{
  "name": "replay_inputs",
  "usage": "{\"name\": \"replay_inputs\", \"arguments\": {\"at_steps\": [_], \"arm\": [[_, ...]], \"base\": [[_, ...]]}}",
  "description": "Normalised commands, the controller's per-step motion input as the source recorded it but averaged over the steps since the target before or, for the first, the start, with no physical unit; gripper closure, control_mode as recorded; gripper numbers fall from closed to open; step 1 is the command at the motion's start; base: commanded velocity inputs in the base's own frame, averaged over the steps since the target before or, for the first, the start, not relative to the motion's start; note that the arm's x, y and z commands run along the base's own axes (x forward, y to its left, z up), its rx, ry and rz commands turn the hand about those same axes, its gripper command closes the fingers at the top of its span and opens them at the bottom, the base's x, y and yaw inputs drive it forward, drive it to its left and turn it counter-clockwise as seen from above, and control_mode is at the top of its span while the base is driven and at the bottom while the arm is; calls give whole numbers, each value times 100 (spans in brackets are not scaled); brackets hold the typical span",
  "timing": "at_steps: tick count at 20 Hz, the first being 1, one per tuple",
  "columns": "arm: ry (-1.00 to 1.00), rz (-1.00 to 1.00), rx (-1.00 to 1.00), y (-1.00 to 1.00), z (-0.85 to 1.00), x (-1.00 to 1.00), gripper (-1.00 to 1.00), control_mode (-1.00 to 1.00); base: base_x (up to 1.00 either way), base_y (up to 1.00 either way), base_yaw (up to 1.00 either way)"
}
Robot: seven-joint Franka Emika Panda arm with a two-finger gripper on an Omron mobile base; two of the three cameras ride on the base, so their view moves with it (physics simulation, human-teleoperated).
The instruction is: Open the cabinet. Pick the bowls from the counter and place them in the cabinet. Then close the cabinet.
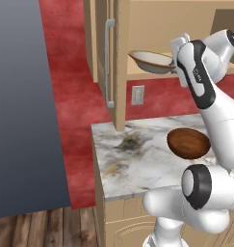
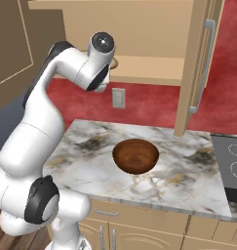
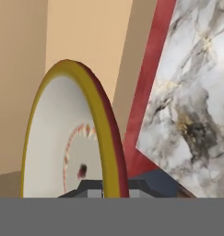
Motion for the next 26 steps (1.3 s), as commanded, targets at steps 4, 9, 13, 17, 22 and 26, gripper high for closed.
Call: {"name": "replay_inputs", "arguments": {"at_steps": [4, 9, 13, 17, 22, 26], "arm": [[0, -1, 1, 8, 0, 45, 100, -100], [0, 0, 0, 13, 0, 37, 100, -100], [0, 0, 0, 11, 0, 35, 100, -100], [0, 0, 0, 12, -6, 37, 100, -100], [0, 0, 0, 13, -20, 35, 100, -100], [0, 0, 0, 11, -16, 32, 100, -100]], "base": [[0, 0, 0], [0, 0, 0], [0, 0, 0], [0, 0, 0], [0, 0, 0], [0, 0, 0]]}}
